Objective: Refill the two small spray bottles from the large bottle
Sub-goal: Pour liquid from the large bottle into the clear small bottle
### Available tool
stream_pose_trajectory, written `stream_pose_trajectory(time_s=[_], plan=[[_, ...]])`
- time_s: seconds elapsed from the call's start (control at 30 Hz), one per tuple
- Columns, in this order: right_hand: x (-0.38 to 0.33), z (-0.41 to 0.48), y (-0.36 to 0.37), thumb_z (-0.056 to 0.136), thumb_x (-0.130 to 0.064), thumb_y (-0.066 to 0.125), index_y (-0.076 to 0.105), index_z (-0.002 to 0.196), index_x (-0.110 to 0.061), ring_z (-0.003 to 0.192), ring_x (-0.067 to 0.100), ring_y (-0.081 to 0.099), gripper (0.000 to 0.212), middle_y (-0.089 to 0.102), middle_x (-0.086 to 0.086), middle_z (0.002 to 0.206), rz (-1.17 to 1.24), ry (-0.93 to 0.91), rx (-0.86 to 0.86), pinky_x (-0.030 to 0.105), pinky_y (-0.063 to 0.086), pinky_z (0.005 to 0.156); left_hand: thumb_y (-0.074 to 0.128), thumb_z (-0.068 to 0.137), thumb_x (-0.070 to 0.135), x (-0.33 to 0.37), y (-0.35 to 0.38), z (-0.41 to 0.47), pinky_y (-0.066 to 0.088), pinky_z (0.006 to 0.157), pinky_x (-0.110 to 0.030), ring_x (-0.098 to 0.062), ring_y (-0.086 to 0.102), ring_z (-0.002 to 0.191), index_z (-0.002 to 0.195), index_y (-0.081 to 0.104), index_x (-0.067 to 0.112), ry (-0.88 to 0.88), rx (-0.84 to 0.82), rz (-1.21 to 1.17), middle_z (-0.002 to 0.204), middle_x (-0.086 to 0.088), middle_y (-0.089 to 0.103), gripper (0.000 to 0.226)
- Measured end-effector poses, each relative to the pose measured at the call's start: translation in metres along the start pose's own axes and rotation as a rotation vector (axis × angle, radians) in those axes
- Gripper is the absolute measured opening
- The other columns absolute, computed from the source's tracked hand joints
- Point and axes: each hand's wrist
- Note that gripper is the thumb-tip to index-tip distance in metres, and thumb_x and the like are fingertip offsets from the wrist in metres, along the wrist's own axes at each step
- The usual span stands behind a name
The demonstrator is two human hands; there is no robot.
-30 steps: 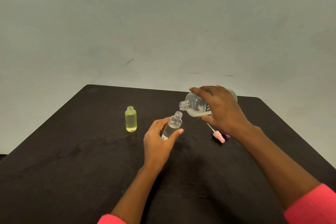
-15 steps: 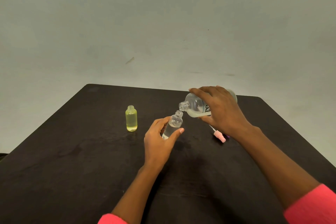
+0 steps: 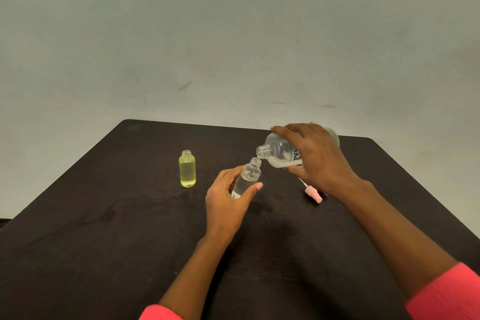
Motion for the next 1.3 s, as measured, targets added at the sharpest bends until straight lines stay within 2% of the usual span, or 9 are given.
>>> stream_pose_trajectory(time_s=[0.17,0.5,0.87,1.3], plan=[[-0.0002,0.0,0.0012,0.052,-0.014,0.086,0.056,0.126,-0.018,0.096,0.03,0.061,0.08,0.065,0.007,0.108,0.006,0.002,-0.002,0.043,0.045,0.087,0.082,0.073,0.025,-0.001,0.0003,0.0,0.055,0.087,-0.034,-0.004,0.063,0.099,0.108,0.065,0.031,-0.015,-0.004,-0.001,0.105,0.013,0.066,0.039],[0.0002,-0.0007,0.0026,0.052,-0.014,0.086,0.055,0.126,-0.02,0.098,0.029,0.06,0.081,0.064,0.007,0.11,0.008,0.002,-0.017,0.043,0.044,0.088,0.082,0.073,0.026,-0.0022,0.0009,0.0002,0.055,0.087,-0.036,-0.005,0.063,0.099,0.109,0.066,0.027,-0.014,-0.002,-0.002,0.105,0.013,0.066,0.04],[-0.0013,-0.0008,0.0039,0.051,-0.015,0.088,0.055,0.127,-0.02,0.098,0.029,0.06,0.083,0.064,0.007,0.11,0.003,0.007,-0.028,0.044,0.044,0.089,0.082,0.073,0.026,-0.0006,-0.0004,0.0002,0.055,0.086,-0.036,-0.005,0.063,0.099,0.105,0.063,0.036,-0.012,-0.006,-0.007,0.104,0.013,0.066,0.039],[-0.0016,0.0007,0.0015,0.056,-0.011,0.083,0.053,0.129,-0.021,0.103,0.029,0.058,0.079,0.062,0.007,0.113,0.017,0.018,-0.051,0.044,0.04,0.095,0.082,0.072,0.025,-0.0019,0.0002,0.0007,0.055,0.086,-0.034,-0.006,0.064,0.098,0.107,0.064,0.033,-0.008,0.001,-0.025,0.104,0.013,0.066,0.04]])
Point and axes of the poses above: each hand's wrist, its own z-axis towards the middle knuckle, its own y-axis out of the palm, x = y × z
